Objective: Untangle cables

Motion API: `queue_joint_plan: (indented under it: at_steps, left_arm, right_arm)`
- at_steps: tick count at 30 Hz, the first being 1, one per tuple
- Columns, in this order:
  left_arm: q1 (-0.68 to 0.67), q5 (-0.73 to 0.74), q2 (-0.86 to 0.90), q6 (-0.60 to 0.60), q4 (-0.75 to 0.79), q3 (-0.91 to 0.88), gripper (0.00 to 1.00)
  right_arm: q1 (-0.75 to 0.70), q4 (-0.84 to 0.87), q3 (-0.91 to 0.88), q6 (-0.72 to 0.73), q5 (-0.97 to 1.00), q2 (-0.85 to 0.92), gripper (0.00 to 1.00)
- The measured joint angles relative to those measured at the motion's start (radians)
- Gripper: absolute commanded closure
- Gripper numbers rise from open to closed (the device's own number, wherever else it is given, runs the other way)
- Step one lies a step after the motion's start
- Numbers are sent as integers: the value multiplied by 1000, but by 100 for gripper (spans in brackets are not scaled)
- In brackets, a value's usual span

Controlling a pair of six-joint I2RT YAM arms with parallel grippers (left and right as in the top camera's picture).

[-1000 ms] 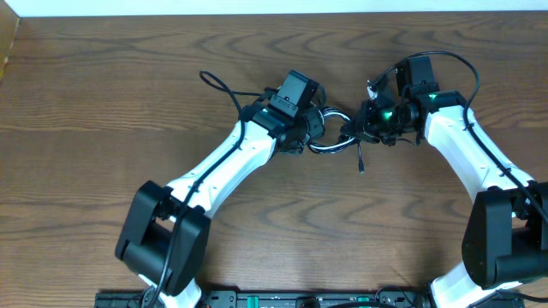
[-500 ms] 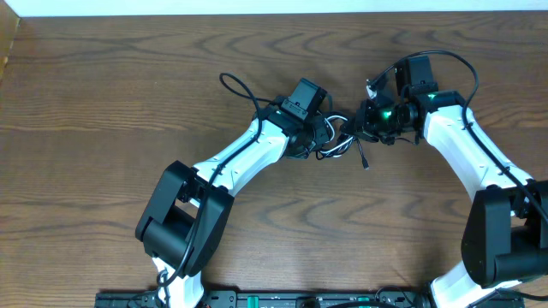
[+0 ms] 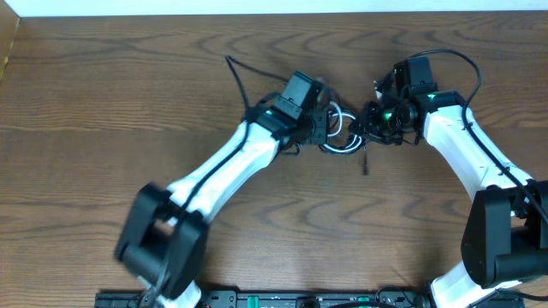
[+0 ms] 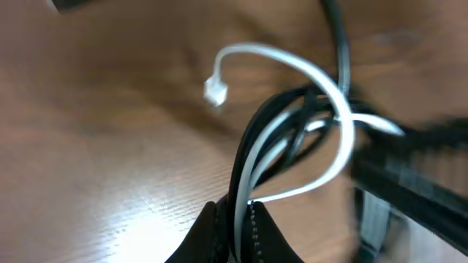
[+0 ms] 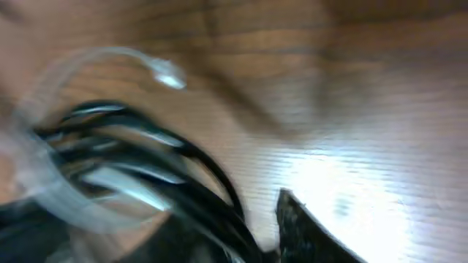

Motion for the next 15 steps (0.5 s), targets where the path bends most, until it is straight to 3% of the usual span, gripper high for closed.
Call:
queue_joint_plan:
  at_steps: [4, 6, 15]
  left_arm:
    - [-1, 4, -121, 167, 0, 0, 92]
    - [0, 3, -164, 253, 0, 0, 92]
    - [2, -101, -181, 600, -30, 0, 93]
  right_arm:
    - [6, 1, 1, -50, 0, 0, 37]
    - [7, 3, 1, -90, 10, 0, 32]
    - [-27, 24, 21, -253, -103, 0, 27]
